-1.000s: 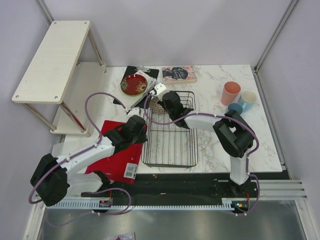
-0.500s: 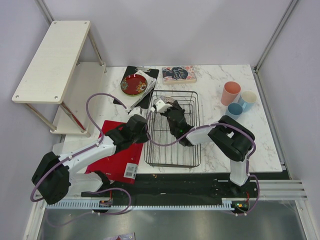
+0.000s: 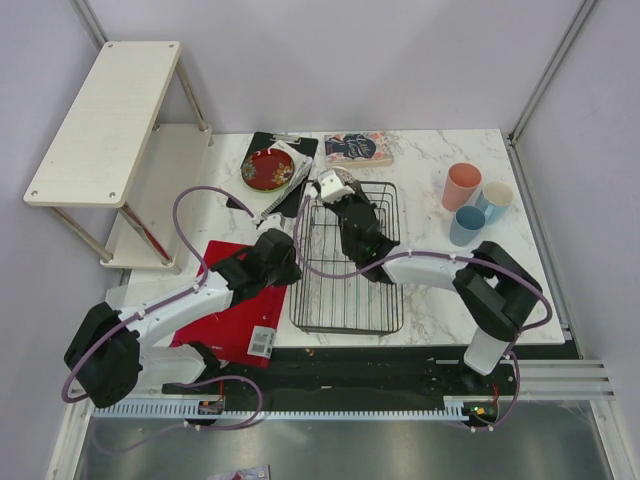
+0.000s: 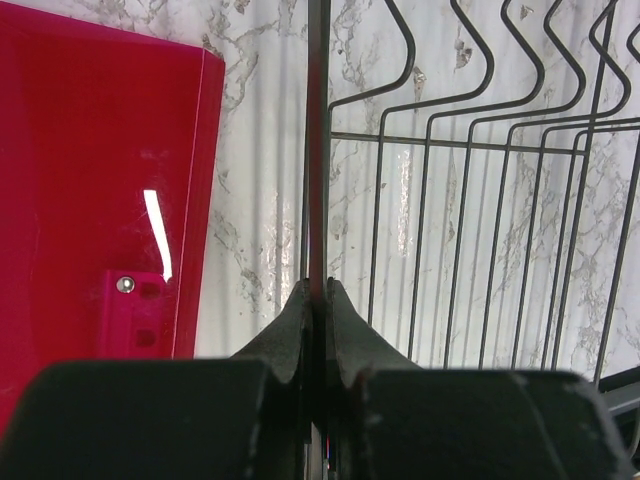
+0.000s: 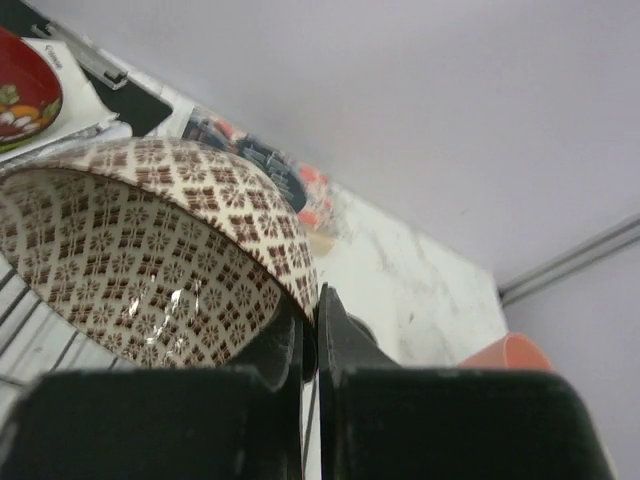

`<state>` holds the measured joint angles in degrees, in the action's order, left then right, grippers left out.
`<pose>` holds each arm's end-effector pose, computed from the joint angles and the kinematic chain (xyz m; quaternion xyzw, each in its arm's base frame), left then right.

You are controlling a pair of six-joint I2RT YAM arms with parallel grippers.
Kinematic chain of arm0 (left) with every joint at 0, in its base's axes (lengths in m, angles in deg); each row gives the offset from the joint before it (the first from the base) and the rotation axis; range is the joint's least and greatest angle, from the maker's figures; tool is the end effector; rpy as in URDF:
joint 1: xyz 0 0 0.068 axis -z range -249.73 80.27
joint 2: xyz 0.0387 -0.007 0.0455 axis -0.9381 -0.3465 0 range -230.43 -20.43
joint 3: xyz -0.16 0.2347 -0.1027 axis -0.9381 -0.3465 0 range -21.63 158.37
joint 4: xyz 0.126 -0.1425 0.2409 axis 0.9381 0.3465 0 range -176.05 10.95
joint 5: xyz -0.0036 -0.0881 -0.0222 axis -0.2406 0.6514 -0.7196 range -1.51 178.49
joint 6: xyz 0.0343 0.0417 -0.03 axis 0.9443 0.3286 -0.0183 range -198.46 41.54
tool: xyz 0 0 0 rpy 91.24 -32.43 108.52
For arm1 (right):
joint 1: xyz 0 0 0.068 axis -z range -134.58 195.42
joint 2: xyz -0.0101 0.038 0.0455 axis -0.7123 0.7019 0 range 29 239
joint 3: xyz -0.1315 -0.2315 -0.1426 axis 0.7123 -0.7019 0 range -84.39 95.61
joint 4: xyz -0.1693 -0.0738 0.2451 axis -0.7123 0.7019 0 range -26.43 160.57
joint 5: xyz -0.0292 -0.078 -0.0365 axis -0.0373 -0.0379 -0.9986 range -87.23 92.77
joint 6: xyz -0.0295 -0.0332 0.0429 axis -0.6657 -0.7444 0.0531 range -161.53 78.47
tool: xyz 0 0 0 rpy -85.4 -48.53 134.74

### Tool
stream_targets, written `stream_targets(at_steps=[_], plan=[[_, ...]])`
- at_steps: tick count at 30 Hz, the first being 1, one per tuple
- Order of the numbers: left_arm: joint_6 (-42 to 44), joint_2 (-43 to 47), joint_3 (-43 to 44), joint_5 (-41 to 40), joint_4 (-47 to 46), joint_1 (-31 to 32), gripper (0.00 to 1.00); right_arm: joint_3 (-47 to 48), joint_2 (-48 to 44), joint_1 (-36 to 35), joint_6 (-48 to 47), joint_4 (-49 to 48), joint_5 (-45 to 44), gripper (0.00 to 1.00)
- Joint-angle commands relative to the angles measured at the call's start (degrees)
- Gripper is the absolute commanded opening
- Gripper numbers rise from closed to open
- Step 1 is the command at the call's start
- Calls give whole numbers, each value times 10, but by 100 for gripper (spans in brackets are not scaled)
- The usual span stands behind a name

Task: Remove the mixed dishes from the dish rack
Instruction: Pick up the bowl from the dish rack, then place the bowl at the center of the board.

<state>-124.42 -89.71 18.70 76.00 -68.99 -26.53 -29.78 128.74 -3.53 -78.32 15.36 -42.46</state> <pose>0.2143 -0.1873 0.2133 -0.0629 0.9204 -0.1895 0.3361 0.3046 0.2991 0.2438 -0.2275 0.6553 -0.1921 0.6942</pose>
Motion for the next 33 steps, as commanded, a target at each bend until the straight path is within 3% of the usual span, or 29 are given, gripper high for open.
stream_targets(at_steps=[1,2,3,5,6,10,13,14,16,17,20,25,33], plan=[[-22,-5,22,17,-12,3,2,151,-75,23,217,265,1,0],[-17,5,25,12,-12,3,2,176,-80,31,313,318,28,0],[-7,11,26,-3,-11,2,2,209,-93,41,349,389,36,0],[6,29,38,-17,-8,3,2,232,-105,48,434,440,64,0],[22,35,41,-33,-6,3,2,272,-104,58,463,518,92,0],[59,57,71,-75,2,2,5,363,-83,90,558,676,212,0],[91,70,90,-108,3,2,28,374,-92,112,606,724,287,0],[99,73,96,-116,3,3,41,371,-96,115,615,728,299,0],[118,78,111,-137,3,2,53,363,-104,122,627,745,328,0],[123,78,115,-143,4,1,67,359,-106,123,631,750,335,0],[139,74,137,-159,7,2,85,340,-115,126,639,757,357,0],[189,69,169,-164,-4,1,96,320,-125,126,640,768,432,0],[255,40,186,-175,-43,1,89,325,-125,126,630,816,483,0]])
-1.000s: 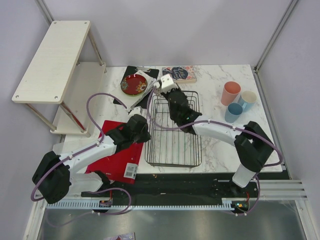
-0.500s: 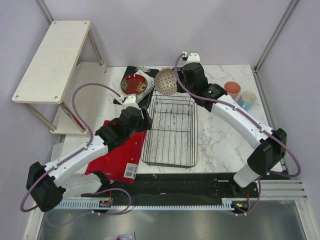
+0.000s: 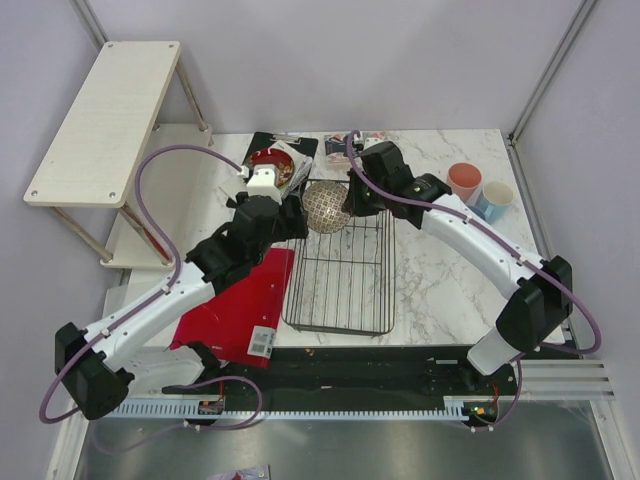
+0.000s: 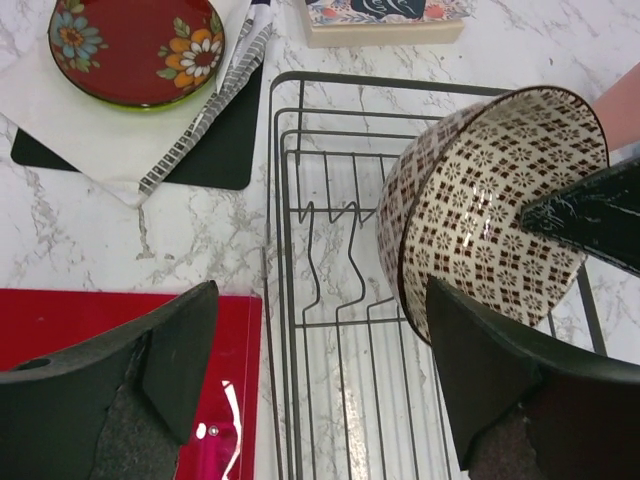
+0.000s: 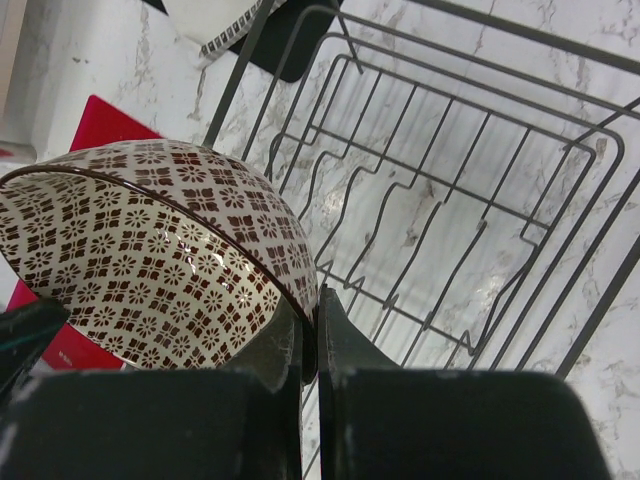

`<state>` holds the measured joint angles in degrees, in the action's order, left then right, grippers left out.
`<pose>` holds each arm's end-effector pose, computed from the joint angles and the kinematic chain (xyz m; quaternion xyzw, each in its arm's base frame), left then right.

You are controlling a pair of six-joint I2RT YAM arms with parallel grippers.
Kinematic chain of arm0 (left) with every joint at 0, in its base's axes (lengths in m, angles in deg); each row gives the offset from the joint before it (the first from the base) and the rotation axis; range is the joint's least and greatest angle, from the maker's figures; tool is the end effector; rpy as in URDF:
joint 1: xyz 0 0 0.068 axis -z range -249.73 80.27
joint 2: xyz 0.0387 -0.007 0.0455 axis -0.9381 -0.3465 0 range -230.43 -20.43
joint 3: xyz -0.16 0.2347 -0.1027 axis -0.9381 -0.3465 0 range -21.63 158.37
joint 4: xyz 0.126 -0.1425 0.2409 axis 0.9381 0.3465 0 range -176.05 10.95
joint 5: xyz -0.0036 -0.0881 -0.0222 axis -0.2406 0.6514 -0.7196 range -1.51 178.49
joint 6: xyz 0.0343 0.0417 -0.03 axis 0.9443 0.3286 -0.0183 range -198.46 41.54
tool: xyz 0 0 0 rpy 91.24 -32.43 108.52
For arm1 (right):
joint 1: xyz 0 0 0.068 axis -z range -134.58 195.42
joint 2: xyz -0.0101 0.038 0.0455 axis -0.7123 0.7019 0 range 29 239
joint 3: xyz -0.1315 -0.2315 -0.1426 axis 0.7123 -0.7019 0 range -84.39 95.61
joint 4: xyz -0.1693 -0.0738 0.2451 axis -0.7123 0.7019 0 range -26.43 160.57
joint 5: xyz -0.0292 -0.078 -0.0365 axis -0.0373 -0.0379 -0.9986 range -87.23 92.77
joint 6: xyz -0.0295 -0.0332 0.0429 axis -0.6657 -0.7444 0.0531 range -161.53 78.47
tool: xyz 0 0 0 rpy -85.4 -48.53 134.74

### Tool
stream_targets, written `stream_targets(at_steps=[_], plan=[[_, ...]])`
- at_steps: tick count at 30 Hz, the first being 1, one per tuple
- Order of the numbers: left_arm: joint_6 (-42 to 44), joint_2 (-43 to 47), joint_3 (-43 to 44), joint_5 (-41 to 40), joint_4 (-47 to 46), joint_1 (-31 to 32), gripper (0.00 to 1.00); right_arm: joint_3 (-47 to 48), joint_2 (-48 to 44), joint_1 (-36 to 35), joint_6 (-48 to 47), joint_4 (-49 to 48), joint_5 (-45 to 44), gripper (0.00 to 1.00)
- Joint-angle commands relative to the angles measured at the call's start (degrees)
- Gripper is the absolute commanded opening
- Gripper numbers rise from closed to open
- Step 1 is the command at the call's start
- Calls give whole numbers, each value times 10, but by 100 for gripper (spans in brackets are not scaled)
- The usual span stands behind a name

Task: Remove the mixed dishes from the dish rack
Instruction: Place the bowl at the center of the board.

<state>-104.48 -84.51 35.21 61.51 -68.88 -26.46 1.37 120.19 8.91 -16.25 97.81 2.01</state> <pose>0.2293 -0.1867 0.3530 -0.0023 0.8271 -0.1381 0.5448 0.3350 0.2471 0.3625 -0.0858 0.9010 0.2132 0.3679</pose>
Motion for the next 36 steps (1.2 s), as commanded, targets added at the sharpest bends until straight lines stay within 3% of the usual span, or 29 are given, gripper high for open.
stream_targets(at_steps=[1,13,14,16,17,19,20,23,26,27,28,29,32,36], plan=[[55,-13,18,-32,-49,1,87,11,-39,2,10,-8,38,0],[64,-48,23,-25,-99,2,71,-2,-35,0,15,-8,58,0],[69,-61,27,-21,-96,2,60,-3,-35,0,16,-8,61,0],[77,-75,37,-17,-91,2,47,-4,-38,0,17,-9,63,0],[79,-82,41,-18,-80,2,33,-5,-38,1,15,-9,65,0],[91,-101,48,-9,-77,2,17,-6,-40,-1,12,-8,65,0],[92,-106,49,-7,-73,2,2,-8,-40,-1,9,-8,63,0],[88,-116,54,-21,-67,2,2,-15,-46,-1,2,-9,55,0],[75,-110,59,-18,-63,-6,2,-45,-79,-3,-4,-44,28,43],[66,-105,61,-7,-57,-25,2,-60,-93,-8,-4,-60,-8,63],[54,-103,65,9,-50,-39,2,-93,-109,-10,-5,-79,-25,70],[24,-102,77,49,-43,-55,2,-109,-141,-11,-5,-110,-44,88],[-22,-115,108,119,-14,-132,2,-154,-192,-11,-10,-149,-112,98],[-46,-152,165,152,5,-209,2,-205,-247,-11,-17,-193,-166,98]])
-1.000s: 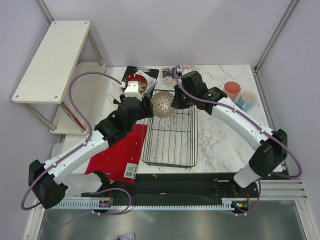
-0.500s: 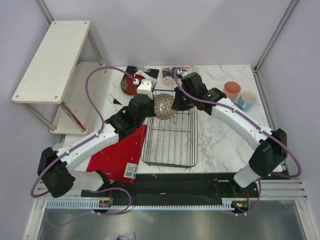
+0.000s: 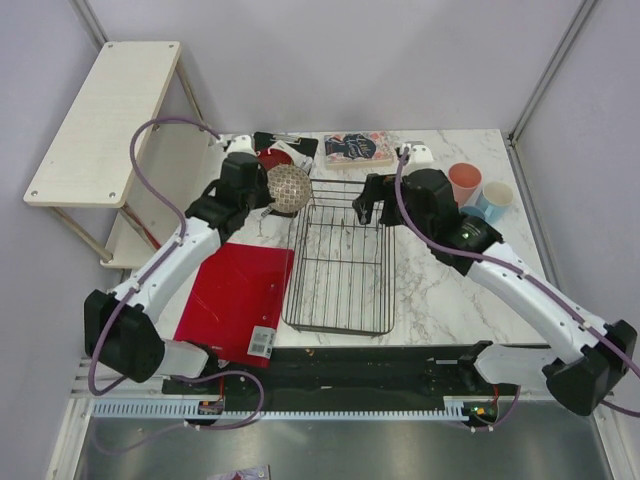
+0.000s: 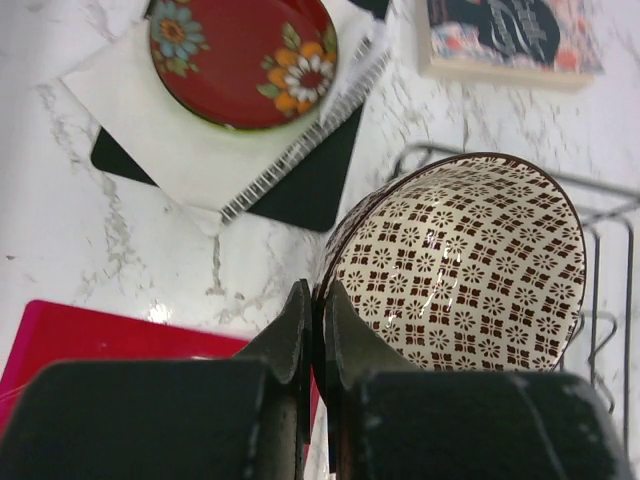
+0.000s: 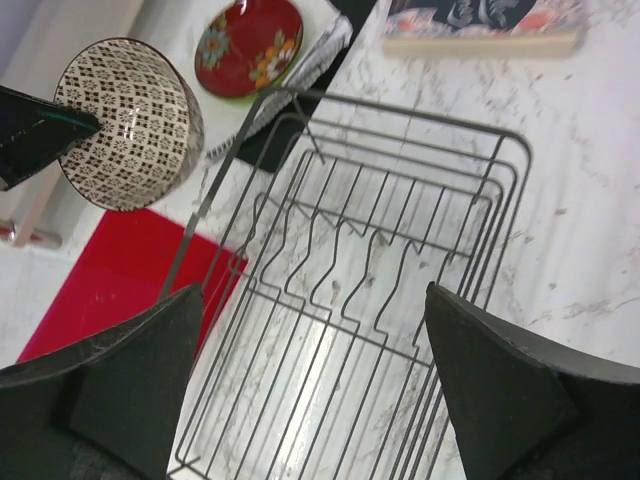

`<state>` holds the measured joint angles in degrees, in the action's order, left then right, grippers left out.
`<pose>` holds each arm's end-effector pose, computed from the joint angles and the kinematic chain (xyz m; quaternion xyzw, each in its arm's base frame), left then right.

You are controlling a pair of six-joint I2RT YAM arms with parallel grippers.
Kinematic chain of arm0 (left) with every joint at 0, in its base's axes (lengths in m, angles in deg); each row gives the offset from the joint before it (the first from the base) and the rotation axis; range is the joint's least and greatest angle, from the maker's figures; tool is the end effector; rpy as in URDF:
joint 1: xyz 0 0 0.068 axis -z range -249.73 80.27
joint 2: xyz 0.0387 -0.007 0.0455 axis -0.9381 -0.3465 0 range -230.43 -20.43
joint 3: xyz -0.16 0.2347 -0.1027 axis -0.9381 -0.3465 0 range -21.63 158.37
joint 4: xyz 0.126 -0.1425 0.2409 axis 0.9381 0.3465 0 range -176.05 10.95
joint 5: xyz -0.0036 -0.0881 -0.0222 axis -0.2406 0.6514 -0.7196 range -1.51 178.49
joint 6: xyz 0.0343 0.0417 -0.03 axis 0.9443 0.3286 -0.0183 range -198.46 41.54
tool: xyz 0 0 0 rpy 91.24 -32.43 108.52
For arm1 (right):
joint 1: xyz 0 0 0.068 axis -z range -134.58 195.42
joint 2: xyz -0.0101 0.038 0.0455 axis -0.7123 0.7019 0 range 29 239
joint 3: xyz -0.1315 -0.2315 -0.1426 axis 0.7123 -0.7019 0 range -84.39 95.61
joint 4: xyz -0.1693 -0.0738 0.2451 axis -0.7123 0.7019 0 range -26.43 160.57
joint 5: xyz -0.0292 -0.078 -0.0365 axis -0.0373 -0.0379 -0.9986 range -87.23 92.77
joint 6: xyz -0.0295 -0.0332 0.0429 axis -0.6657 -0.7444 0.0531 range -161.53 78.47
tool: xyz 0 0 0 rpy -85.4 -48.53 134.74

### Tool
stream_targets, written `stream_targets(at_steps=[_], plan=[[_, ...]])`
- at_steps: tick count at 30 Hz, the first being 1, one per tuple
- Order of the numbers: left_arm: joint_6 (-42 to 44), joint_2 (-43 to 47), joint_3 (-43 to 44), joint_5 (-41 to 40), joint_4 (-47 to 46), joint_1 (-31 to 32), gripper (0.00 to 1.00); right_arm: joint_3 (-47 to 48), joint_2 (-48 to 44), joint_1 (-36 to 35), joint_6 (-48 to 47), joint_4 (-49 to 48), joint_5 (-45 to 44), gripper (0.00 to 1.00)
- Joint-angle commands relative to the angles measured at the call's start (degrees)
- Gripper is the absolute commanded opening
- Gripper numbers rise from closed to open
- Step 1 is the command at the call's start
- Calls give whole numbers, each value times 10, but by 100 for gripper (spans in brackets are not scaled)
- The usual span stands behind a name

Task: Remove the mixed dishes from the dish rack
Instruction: Place the bowl at the center of the board.

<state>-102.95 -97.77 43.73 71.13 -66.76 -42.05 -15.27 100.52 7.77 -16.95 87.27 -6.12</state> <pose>0.3217 -0.1530 0.3369 -0.0500 0.8632 -0.0950 0.4933 0.2656 0.1956 0.3873 -0.0556 0.8452 0.2163 0.4856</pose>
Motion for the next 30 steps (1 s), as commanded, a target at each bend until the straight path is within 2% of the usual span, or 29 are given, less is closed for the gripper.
stream_targets(at_steps=[1,4,8,11,17,22,30], plan=[[-66,-48,97,62,-7,-62,2,-63,-73,0,-14,-109,-90,98],[-86,-104,181,72,19,-95,2,-100,-103,0,-16,-140,-92,98],[-118,-259,338,99,69,-128,2,-121,-124,0,-14,-142,-86,98],[-144,-327,421,105,97,-152,2,-132,-140,0,-20,-129,-67,98],[-158,-458,534,103,126,-185,2,-154,-178,0,-13,-113,-72,98],[-167,-513,559,117,130,-205,2,-153,-176,0,-19,-110,-71,98],[-155,-543,553,114,127,-208,2,-155,-145,0,-12,-112,-60,98]])
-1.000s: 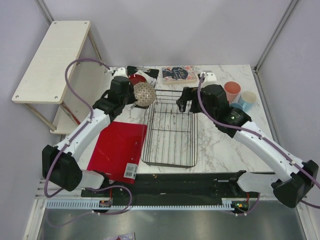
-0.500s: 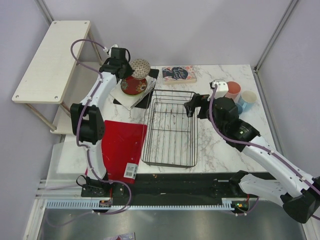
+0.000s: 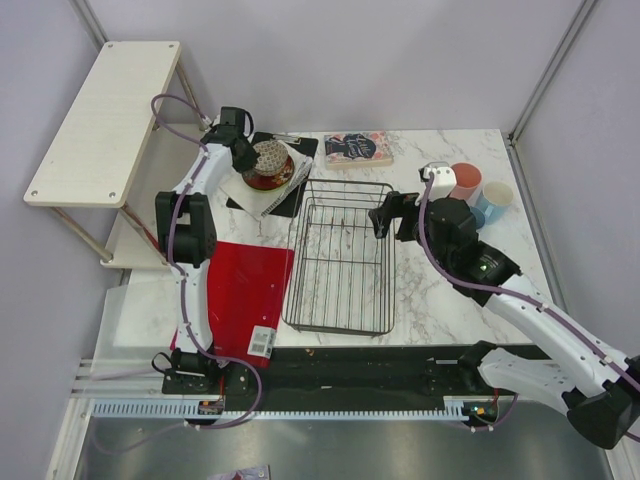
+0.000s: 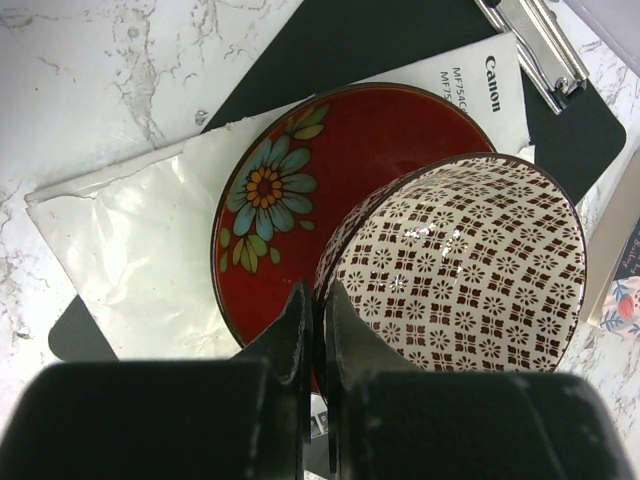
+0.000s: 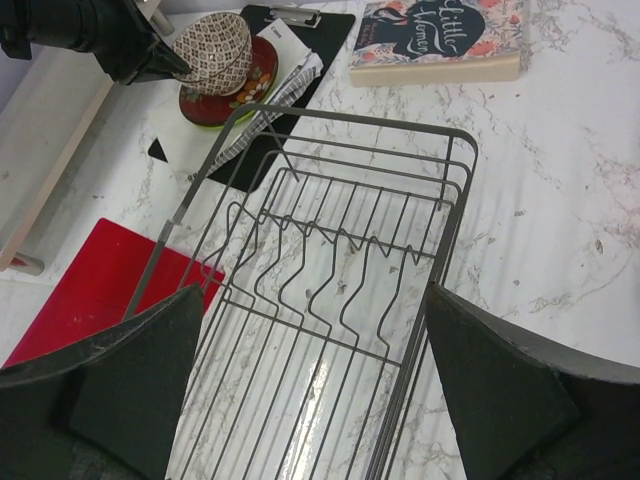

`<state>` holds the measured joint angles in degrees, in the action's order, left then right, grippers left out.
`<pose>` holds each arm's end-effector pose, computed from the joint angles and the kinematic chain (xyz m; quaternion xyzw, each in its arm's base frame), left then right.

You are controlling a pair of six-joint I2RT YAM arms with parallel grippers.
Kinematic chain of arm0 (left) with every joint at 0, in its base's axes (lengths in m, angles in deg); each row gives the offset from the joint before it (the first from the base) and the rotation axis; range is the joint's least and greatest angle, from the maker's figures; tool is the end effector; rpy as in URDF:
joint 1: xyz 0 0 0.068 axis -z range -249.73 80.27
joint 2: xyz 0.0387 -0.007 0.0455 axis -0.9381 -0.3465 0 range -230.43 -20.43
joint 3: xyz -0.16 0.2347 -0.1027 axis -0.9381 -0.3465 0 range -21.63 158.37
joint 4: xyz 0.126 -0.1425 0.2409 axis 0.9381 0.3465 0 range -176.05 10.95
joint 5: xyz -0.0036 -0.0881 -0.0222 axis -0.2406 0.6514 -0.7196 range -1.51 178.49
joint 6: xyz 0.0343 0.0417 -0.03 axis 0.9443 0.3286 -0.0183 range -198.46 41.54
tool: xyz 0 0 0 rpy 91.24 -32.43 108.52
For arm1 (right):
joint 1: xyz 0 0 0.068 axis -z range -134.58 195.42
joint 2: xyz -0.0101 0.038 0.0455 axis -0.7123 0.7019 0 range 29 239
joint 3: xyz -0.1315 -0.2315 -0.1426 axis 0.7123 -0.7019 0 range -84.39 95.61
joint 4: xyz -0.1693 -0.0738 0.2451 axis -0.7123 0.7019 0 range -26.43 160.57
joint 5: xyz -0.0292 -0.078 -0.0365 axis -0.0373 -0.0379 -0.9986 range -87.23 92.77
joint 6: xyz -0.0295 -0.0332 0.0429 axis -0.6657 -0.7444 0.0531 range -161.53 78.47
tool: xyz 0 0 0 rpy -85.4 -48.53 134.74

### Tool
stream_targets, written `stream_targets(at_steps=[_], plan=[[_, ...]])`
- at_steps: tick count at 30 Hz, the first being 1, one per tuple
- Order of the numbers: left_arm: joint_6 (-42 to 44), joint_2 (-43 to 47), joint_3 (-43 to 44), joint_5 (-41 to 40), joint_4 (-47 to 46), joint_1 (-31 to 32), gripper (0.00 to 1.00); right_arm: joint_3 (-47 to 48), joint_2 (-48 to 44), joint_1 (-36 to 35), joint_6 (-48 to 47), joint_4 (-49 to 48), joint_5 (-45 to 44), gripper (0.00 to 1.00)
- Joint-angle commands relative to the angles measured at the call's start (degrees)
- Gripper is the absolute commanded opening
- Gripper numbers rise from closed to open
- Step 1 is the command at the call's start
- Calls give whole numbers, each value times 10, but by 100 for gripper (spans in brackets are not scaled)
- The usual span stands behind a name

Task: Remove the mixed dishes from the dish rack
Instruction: Place the bowl at the center of the board, then reset both arms

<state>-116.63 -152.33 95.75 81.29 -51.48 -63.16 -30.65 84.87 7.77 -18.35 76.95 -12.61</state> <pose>0.5907 -0.0621 0.2263 -0.2757 0.8938 -0.0783 0.3450 0.2171 0.1517 0.3742 -0.0191 0.7929 0.2118 0.5711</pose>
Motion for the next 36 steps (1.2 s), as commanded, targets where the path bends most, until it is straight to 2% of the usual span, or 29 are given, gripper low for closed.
stream_targets(at_steps=[1,3,4,5,6,9,15,18,22,24,27,28,33,34,35,36], plan=[[-18,1,33,11,-25,3,4,-3,16,0,1,-10,5,98],[-16,0,35,11,-26,2,14,-4,17,-1,2,-11,4,98],[-16,1,36,10,-26,2,29,-6,18,0,2,-12,4,98],[-15,2,36,12,-27,2,35,-6,19,0,1,-11,3,98],[-14,6,37,15,-28,2,45,-7,19,0,0,-11,3,98],[-15,20,33,9,-27,2,60,-7,18,0,1,-12,2,98],[-19,68,15,-4,-27,3,71,-13,5,0,5,-13,-6,98],[-32,123,-5,2,-27,8,72,-26,-7,-1,9,-20,-11,98],[-19,237,-88,-11,-41,48,73,-48,-25,0,6,-46,-17,98],[5,309,-160,-58,-50,102,73,-54,-29,-1,3,-49,-25,98],[42,375,-223,-86,-51,185,73,-59,-32,0,7,-49,-24,98],[58,391,-268,-104,-48,206,73,-60,-37,0,9,-49,-19,98],[81,512,-422,-188,-64,374,73,-82,-58,0,13,-58,-16,98],[85,551,-462,-234,-66,399,78,-85,-66,0,13,-61,-18,98],[85,566,-478,-258,-67,445,97,-87,-70,0,13,-61,-18,98],[85,581,-489,-272,-65,461,99,-93,-80,0,13,-61,-21,98]])
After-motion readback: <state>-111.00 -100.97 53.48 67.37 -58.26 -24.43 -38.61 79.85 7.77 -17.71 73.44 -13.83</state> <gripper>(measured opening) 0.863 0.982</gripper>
